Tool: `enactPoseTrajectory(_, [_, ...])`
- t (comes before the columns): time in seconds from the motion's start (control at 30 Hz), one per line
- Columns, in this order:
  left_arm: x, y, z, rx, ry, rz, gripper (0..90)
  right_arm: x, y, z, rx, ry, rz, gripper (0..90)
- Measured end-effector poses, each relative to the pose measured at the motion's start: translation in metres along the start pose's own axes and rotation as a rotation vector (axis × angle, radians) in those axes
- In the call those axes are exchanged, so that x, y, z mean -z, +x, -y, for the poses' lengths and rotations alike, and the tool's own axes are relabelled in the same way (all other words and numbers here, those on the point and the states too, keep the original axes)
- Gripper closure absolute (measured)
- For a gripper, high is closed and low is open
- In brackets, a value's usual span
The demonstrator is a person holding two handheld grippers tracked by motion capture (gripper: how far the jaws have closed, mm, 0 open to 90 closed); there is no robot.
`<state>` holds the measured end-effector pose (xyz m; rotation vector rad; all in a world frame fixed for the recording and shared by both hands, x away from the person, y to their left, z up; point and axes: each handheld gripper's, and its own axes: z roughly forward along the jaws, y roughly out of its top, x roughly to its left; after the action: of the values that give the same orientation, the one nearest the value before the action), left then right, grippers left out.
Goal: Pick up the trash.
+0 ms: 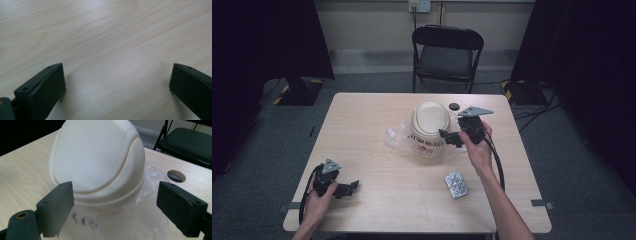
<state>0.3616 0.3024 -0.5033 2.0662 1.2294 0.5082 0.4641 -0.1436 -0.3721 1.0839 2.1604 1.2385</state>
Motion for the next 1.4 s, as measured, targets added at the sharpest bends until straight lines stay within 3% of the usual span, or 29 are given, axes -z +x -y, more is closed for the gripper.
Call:
enactPoseTrajectory(0.23, [0.000, 0.000, 0.000, -0.001, 0.000, 0.000, 0.0, -0.017, -0.002, -0.011, -0.009, 0.018, -0.018, 14.0])
enactPoseTrajectory(0.8, [0.000, 0.000, 0.000, 0.000, 0.000, 0.000, 0.0, -0.045, -0.014, -0.007, -0.028, 0.068, 0.001, 12.2])
enactPoseTrajectory(0.93, [0.000, 0.000, 0.000, 0.000, 0.000, 0.000, 0.0, -0.050, -0.015, -0.009, 0.000, 0.091, 0.046, 13.4])
enactPoseTrajectory(1.4, [0.000, 0.000, 0.000, 0.000, 0.000, 0.000, 0.0, -0.052, -0.023, -0.008, -0.046, 0.053, 0.030, 15.4])
